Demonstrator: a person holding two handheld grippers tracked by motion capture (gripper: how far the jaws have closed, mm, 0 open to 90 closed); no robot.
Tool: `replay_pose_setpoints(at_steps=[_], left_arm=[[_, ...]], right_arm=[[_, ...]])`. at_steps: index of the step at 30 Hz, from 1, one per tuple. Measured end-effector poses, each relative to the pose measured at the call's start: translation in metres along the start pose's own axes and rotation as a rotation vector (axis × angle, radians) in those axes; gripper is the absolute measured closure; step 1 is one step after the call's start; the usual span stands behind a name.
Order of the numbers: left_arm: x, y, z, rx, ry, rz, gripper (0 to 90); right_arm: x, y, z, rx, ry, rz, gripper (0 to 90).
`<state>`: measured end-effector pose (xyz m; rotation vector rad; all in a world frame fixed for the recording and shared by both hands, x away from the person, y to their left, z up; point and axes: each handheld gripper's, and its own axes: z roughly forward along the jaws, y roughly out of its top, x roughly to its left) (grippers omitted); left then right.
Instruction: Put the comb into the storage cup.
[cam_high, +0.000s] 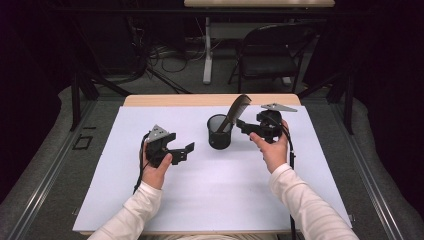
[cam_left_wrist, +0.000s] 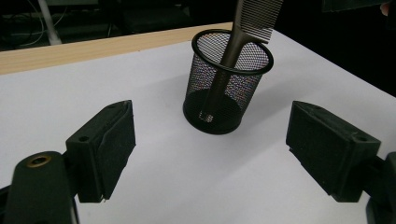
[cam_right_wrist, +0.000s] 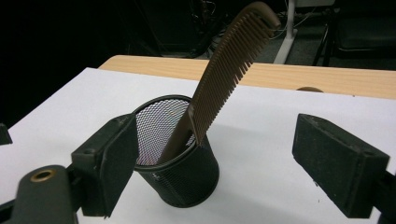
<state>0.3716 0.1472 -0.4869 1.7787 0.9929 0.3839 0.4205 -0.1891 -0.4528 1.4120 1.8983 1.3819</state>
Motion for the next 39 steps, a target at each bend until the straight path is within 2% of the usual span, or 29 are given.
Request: replay_pose_setpoints(at_steps=[3, 8, 12, 16, 32, 39], left_arm=[[-0.001, 0.0, -0.001, 0.002, -0.008, 0.017, 16.1], [-0.002, 0.0, -0.003, 0.001, -0.006, 0.019, 16.1], [-0.001, 0.0, -0.006, 0.001, -0.009, 0.026, 16.1], [-0.001, 0.001, -0.007, 0.004, -0.012, 0.034, 16.1], [0.0, 0.011, -0.017, 0.019, -0.028, 0.059, 16.1], [-0.002, 0.021, -0.024, 0.047, -0.039, 0.108, 16.1]], right_arm=[[0.002, 0.0, -0.001, -0.002, 0.017, -0.013, 12.4], [0.004, -0.001, -0.002, 0.001, 0.066, -0.033, 8.9], [0.006, -0.003, -0.003, 0.016, 0.059, -0.057, 8.5], [0.007, -0.004, -0.005, 0.015, 0.076, -0.06, 8.5], [0.015, -0.002, -0.029, 0.006, 0.09, -0.134, 8.5], [0.015, -0.003, -0.038, 0.01, 0.093, -0.149, 8.4]])
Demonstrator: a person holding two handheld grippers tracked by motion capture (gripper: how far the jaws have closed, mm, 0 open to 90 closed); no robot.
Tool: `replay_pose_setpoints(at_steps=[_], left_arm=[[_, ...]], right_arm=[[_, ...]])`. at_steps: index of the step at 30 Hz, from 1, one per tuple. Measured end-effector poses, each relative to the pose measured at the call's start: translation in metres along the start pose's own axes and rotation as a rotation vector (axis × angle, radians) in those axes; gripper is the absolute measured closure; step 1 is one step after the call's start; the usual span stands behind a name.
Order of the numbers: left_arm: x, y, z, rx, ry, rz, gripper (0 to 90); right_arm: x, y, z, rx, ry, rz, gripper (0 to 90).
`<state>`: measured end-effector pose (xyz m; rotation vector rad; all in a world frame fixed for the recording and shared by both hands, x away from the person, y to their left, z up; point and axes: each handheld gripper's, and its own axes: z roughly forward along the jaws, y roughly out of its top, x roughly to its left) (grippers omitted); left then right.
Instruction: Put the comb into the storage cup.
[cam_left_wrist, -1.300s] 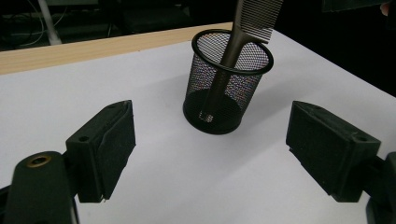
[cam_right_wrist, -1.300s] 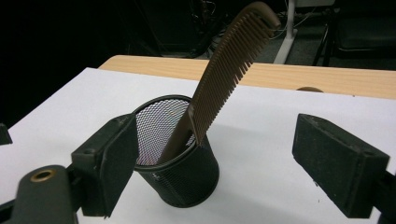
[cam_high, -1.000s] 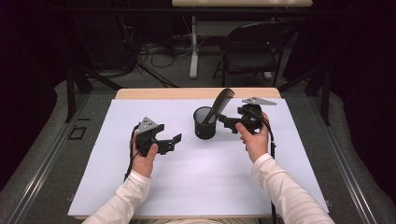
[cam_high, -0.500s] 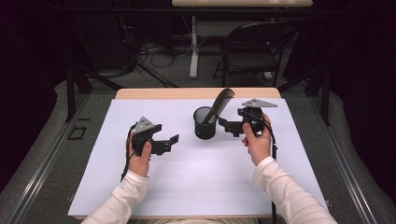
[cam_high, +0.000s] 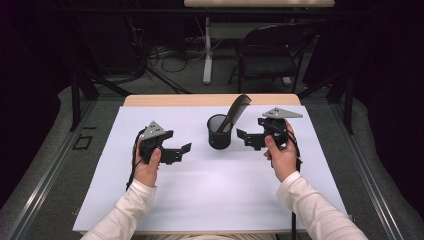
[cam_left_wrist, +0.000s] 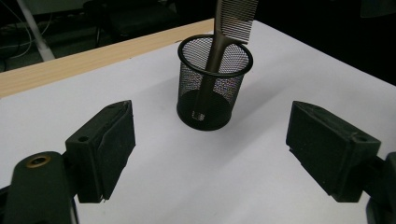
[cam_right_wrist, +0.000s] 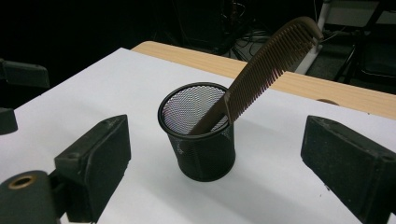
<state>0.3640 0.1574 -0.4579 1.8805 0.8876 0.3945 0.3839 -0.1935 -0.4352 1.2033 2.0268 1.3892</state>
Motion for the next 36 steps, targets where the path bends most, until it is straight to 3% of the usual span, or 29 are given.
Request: replay_pose_setpoints(at_steps=[11, 24, 36], left_arm=[[0.007, 0.004, -0.018, 0.012, -0.001, 0.008, 16.1], [0.031, -0.024, -0.049, 0.014, 0.033, 0.009, 16.1], [0.044, -0.052, -0.072, -0.018, 0.061, -0.028, 16.0]], right_arm=[[0.0, -0.007, -0.012, -0.007, 0.001, -0.014, 8.4], [-0.013, -0.035, -0.031, -0.012, -0.008, 0.003, 7.5], [-0.013, -0.06, -0.049, -0.017, -0.028, -0.005, 7.5]])
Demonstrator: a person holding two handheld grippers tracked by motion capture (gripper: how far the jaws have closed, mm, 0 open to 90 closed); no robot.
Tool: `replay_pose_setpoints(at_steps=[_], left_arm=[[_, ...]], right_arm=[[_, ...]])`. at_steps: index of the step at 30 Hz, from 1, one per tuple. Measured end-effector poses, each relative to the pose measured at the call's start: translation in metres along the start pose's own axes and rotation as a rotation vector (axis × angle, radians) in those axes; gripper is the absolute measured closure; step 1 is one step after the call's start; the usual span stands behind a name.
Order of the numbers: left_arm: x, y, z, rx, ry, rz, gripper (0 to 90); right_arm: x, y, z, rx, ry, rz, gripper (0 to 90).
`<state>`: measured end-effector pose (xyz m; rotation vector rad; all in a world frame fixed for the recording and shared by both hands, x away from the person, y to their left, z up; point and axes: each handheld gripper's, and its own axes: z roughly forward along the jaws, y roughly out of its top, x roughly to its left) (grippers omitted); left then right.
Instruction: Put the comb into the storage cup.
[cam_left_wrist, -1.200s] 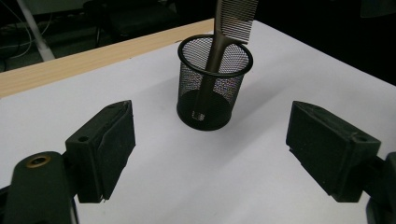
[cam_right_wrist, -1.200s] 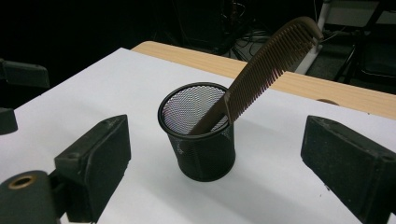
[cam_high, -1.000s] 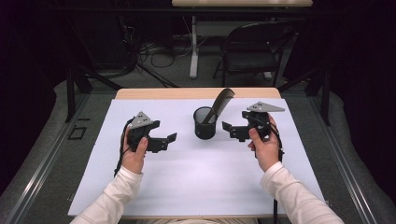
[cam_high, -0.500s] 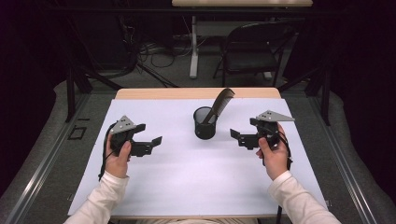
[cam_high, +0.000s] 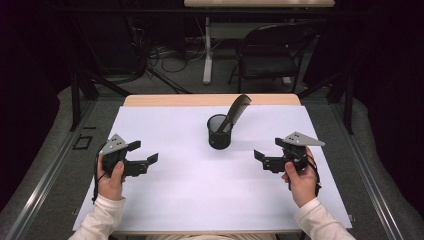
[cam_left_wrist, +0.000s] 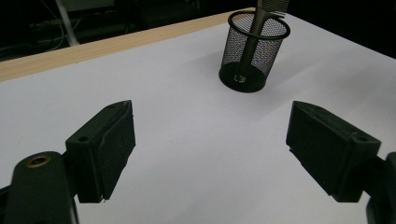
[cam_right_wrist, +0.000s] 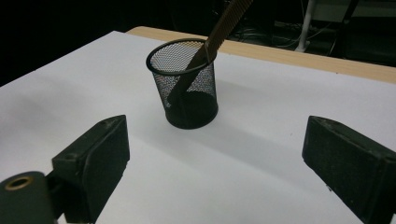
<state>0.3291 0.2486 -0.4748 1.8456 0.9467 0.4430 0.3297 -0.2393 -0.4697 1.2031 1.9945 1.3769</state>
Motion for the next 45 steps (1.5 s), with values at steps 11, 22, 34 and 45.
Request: replay_pose_setpoints(at_steps=[11, 22, 34, 45], left_arm=[[0.01, -0.021, -0.016, -0.022, 0.023, -0.02, 16.1], [0.019, -0.037, -0.021, -0.024, 0.054, -0.034, 16.0], [0.031, -0.046, -0.023, -0.04, 0.092, -0.058, 16.0], [0.039, -0.051, -0.025, -0.05, 0.114, -0.068, 16.1]], right_arm=[[-0.003, -0.022, -0.015, -0.006, -0.014, 0.021, 7.5], [-0.013, -0.046, -0.017, -0.006, -0.041, 0.064, 7.8], [-0.021, -0.063, -0.017, -0.002, -0.082, 0.061, 8.3], [-0.027, -0.073, -0.018, -0.017, -0.104, 0.068, 8.8]])
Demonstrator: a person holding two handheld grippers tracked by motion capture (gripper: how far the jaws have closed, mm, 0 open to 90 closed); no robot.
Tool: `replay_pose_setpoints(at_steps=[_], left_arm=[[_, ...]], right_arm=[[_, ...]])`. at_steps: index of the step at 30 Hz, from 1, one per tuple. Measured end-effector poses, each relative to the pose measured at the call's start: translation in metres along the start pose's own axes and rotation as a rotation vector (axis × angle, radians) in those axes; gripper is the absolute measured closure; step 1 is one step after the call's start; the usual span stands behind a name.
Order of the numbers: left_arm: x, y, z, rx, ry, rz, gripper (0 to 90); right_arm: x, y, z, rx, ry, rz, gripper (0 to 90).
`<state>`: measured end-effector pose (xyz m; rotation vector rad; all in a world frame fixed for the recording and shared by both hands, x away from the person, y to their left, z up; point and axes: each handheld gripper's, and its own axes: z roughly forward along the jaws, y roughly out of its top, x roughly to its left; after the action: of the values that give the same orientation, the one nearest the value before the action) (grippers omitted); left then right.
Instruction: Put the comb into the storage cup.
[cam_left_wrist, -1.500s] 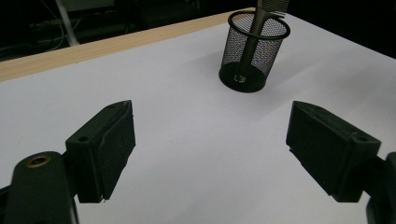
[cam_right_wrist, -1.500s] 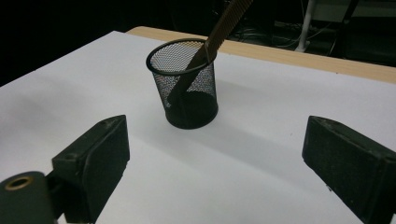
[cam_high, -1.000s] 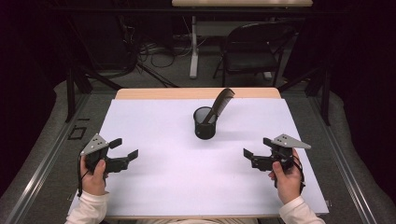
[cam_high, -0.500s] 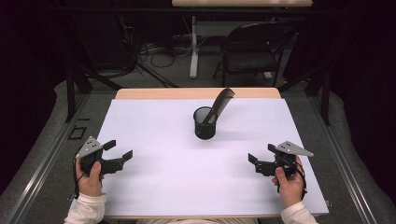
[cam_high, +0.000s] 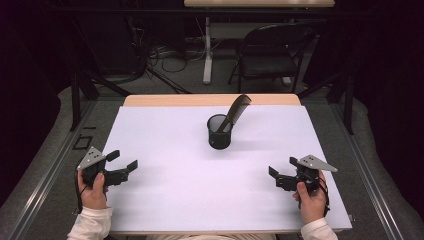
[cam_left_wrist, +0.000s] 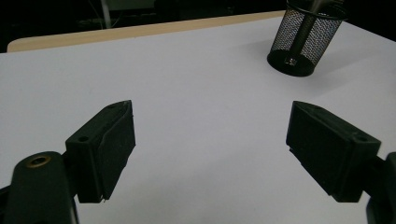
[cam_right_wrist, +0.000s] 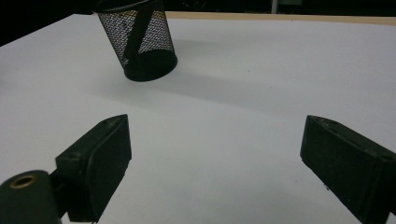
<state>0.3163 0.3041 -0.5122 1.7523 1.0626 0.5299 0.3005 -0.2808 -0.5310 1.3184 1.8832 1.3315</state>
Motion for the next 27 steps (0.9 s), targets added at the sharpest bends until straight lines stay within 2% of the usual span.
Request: replay_pose_setpoints(at_steps=[7, 13, 27], left_arm=[[0.002, -0.003, 0.002, 0.005, 0.004, -0.002, 16.0], [0.005, -0.004, 0.003, 0.01, 0.011, -0.003, 16.1], [0.005, -0.006, 0.005, 0.017, 0.011, -0.003, 16.1]], right_arm=[[-0.006, -0.003, -0.002, 0.004, -0.02, 0.016, 9.1], [-0.012, -0.005, -0.002, 0.009, -0.042, 0.011, 9.1], [-0.018, -0.007, 0.001, 0.013, -0.055, 0.024, 9.1]])
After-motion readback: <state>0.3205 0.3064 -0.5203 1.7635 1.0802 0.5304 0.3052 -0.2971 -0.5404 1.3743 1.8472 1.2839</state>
